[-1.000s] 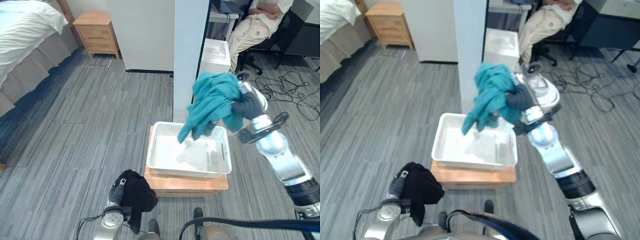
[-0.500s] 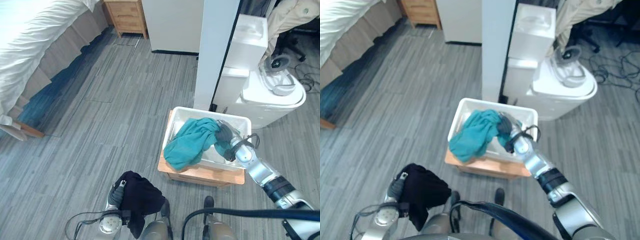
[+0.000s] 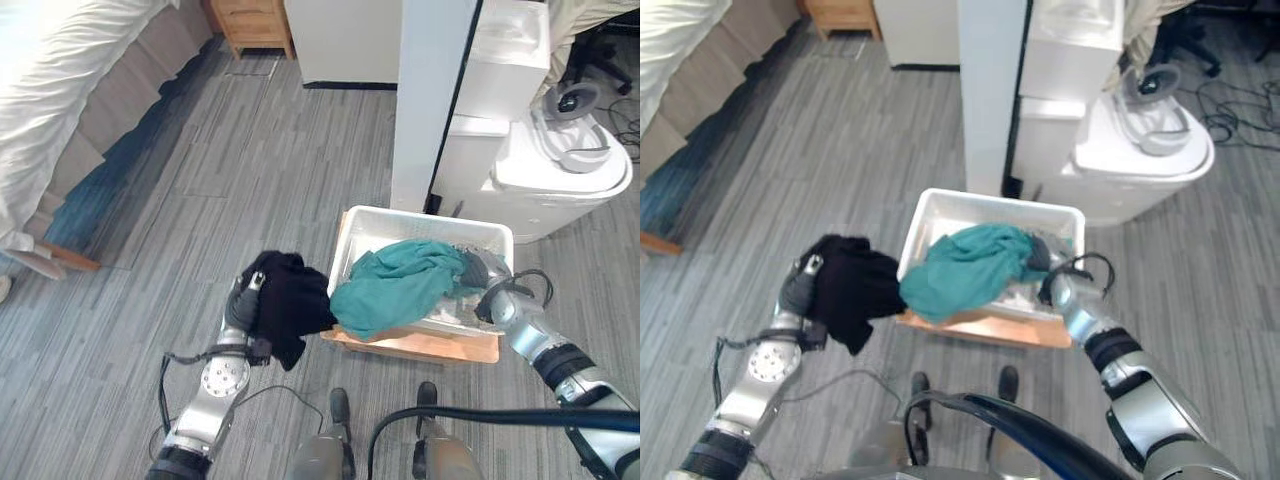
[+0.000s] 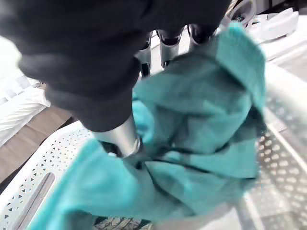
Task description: Tidy up the quilt and then pick up the clothes from the bed and put them into the laundry hamper.
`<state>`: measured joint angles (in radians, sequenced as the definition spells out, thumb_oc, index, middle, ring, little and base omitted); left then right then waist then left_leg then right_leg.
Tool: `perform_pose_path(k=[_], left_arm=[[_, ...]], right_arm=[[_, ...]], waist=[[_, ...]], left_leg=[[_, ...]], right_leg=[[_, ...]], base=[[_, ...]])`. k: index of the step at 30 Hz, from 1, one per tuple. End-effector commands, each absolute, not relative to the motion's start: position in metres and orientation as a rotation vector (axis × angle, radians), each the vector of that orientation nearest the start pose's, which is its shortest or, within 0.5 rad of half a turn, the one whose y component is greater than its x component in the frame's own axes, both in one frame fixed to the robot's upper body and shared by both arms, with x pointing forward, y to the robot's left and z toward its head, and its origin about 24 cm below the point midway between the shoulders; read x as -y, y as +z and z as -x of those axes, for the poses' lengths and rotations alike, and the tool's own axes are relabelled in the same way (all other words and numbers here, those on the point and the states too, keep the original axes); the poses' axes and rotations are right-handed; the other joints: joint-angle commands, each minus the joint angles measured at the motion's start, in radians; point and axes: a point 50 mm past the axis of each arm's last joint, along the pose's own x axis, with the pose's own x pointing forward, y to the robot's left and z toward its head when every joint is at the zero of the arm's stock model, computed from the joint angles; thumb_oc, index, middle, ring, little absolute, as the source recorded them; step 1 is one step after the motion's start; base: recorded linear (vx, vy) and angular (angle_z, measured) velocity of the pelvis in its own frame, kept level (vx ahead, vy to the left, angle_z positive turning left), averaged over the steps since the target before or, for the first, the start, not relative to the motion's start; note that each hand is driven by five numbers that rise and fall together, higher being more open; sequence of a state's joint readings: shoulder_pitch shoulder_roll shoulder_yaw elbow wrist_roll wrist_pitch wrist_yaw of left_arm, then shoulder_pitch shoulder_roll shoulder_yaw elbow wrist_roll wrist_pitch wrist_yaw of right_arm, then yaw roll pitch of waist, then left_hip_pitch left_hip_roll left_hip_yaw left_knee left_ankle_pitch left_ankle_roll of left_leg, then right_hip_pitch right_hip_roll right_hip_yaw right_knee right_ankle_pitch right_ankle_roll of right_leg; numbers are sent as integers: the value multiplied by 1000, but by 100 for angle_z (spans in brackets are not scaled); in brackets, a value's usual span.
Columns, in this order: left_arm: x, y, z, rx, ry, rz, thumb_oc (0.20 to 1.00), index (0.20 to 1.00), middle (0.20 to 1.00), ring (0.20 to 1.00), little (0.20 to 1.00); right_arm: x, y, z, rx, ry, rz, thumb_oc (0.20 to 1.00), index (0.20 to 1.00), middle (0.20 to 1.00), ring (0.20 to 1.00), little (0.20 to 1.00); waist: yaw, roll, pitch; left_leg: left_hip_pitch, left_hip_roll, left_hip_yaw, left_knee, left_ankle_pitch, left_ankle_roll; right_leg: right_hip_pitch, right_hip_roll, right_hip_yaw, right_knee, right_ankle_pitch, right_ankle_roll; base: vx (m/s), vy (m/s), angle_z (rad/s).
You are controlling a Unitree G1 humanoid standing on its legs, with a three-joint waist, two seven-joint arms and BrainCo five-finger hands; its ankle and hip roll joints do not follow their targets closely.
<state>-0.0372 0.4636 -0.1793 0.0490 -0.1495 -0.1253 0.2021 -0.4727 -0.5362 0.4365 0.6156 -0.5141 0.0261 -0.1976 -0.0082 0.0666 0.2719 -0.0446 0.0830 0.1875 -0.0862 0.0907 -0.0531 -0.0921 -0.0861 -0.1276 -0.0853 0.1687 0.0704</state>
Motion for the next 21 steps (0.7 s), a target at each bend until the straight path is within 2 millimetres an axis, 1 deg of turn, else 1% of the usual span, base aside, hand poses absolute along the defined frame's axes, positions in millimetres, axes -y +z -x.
perform_pose_path(k=[1, 2, 3, 4, 5, 6, 7, 8, 9, 10, 11, 12, 13, 14, 15, 16, 17, 18, 19, 20, 21], left_arm=[[-201, 96, -269, 293, 25, -320, 200, 200, 200, 200, 200], [-203, 106, -272, 336, 36, -349, 200, 200, 200, 200, 200], [-204, 111, -273, 356, 48, -370, 200, 200, 200, 200, 200], [-204, 111, -273, 355, 45, -371, 200, 200, 200, 200, 200], [-206, 122, -277, 401, 75, -411, 200, 200, 200, 200, 200], [-205, 121, -278, 400, 71, -411, 200, 200, 200, 200, 200], [-207, 125, -283, 412, 103, -451, 200, 200, 200, 200, 200], [-206, 124, -283, 411, 102, -452, 200, 200, 200, 200, 200], [-206, 120, -291, 388, 131, -504, 200, 200, 200, 200, 200], [-206, 116, -296, 364, 140, -535, 200, 200, 200, 200, 200], [-206, 116, -297, 366, 140, -536, 200, 200, 200, 200, 200], [-214, 108, -308, 302, 166, -654, 200, 200, 200, 200, 200], [-218, 104, -316, 268, 190, -711, 200, 200, 200, 200, 200], [-217, 104, -318, 271, 191, -713, 200, 200, 200, 200, 200], [-223, 96, -328, 206, 209, -802, 200, 200, 200, 200, 200], [-227, 89, -334, 165, 218, -853, 200, 200, 200, 200, 200], [-227, 90, -335, 168, 219, -854, 200, 200, 200, 200, 200], [-228, 86, -338, 142, 216, -880, 200, 200, 200, 200, 200], [-233, 73, -342, 68, 220, -936, 200, 200, 200, 200, 200], [-237, 61, -341, 0, 229, -941, 200, 200, 200, 200, 200], [-240, 56, -341, -34, 234, -942, 200, 200, 200, 200, 200]], right_arm=[[223, 47, -322, -20, 60, 1306, 1000, 1000, 1000, 1000, 1000], [239, 34, -300, -74, 51, 1290, 1000, 1000, 1000, 1000, 1000], [244, 28, -291, -93, 46, 1279, 1000, 1000, 1000, 1000, 1000], [245, 28, -290, -96, 46, 1278, 1000, 1000, 1000, 1000, 1000], [253, 18, -272, -134, 42, 1259, 1000, 1000, 1000, 1000, 1000], [254, 18, -270, -137, 41, 1259, 1000, 1000, 1000, 1000, 1000], [259, 7, -254, -180, 49, 1235, 1000, 1000, 1000, 1000, 1000], [259, 7, -253, -182, 48, 1234, 1000, 1000, 1000, 1000, 1000], [261, -4, -240, -225, 63, 1218, 1000, 1000, 1000, 1000, 1000], [261, -8, -236, -240, 72, 1212, 1000, 1000, 1000, 1000, 1000], [261, -8, -236, -239, 70, 1212, 1000, 1000, 1000, 1000, 1000], [260, -14, -229, -253, 74, 1198, 1000, 1000, 1000, 1000, 1000], [259, -17, -226, -262, 81, 1190, 1000, 1000, 1000, 1000, 1000], [259, -17, -227, -261, 78, 1188, 1000, 1000, 1000, 1000, 1000], [253, -19, -226, -254, 97, 1180, 1000, 1000, 1000, 1000, 1000], [250, -20, -226, -246, 113, 1180, 1000, 1000, 1000, 1000, 1000], [250, -20, -227, -244, 112, 1179, 1000, 1000, 1000, 1000, 1000], [248, -22, -226, -244, 122, 1181, 1000, 1000, 1000, 1000, 1000], [242, -26, -223, -238, 142, 1169, 1000, 1000, 1000, 1000, 1000], [237, -28, -222, -233, 162, 1155, 1000, 1000, 1000, 1000, 1000], [236, -29, -220, -238, 171, 1154, 1000, 1000, 1000, 1000, 1000]], waist=[[-45, -47, -40], [-73, -58, -52], [-90, -62, -57], [-87, -62, -58], [-118, -68, -64], [-114, -68, -65], [-147, -72, -70], [-144, -71, -70], [-171, -73, -72], [-182, -72, -71], [-180, -72, -71], [-216, -67, -66], [-233, -66, -61], [-230, -66, -62], [-254, -64, -54], [-268, -64, -48], [-266, -65, -49], [-276, -66, -46], [-290, -63, -36], [-297, -69, -26], [-301, -69, -20]], left_leg=[[83, 39, 42, -1, -98, -69], [105, 42, 58, -1, -107, -70], [112, 44, 65, -1, -111, -71], [114, 44, 66, -1, -111, -71], [128, 48, 81, -1, -118, -72], [130, 47, 82, -1, -118, -72], [139, 51, 99, -1, -124, -73], [140, 51, 100, -1, -124, -73], [147, 52, 118, -1, -129, -74], [148, 51, 125, -1, -129, -74], [148, 51, 125, -1, -130, -74], [144, 52, 145, -1, -129, -77], [135, 52, 156, -1, -126, -77], [132, 52, 157, -1, -126, -77], [108, 49, 169, -1, -120, -78], [89, 47, 180, -1, -122, -77], [82, 47, 182, -1, -115, -78], [69, 46, 189, -1, -111, -79], [43, 45, 201, -1, -109, -79], [27, 44, 207, -1, -96, -80], [18, 44, 210, -1, -93, -80]], right_leg=[[45, -66, 35, -2, -109, 113], [54, -63, 48, -2, -111, 115], [56, -62, 54, -2, -111, 115], [57, -62, 55, -2, -112, 116], [58, -60, 67, -2, -112, 119], [59, -60, 68, -2, -112, 120], [55, -58, 82, -2, -113, 122], [55, -58, 83, -2, -113, 122], [48, -55, 98, -2, -114, 125], [44, -54, 104, -2, -113, 126], [43, -54, 105, -2, -113, 126], [21, -52, 125, -2, -104, 131], [0, -51, 136, -2, -95, 135], [-4, -51, 138, -2, -94, 135], [-43, -46, 157, 0, -82, 137], [-72, -43, 169, 5, -80, 143], [-79, -43, 171, 4, -73, 141], [-94, -41, 176, 4, -69, 141], [-129, -37, 188, 9, -67, 145], [-149, -36, 192, 9, -56, 141], [-158, -35, 195, 9, -55, 141]], base=[[112, 6, -32], [90, 3, -32], [90, 3, -32], [58, -7, -32], [32, -4, -32], [61, 1, -31], [32, 7, -29], [46, 7, -34], [19, 2, -35], [18, 2, -36], [-12, 19, -29], [-53, 28, -35], [-53, 28, -38], [-110, 39, -40], [-106, 55, -52], [-124, 44, -50], [-89, 34, -38], [-80, 40, -35], [-108, 43, -36], [-89, 32, -42], [-81, 10, -23]])
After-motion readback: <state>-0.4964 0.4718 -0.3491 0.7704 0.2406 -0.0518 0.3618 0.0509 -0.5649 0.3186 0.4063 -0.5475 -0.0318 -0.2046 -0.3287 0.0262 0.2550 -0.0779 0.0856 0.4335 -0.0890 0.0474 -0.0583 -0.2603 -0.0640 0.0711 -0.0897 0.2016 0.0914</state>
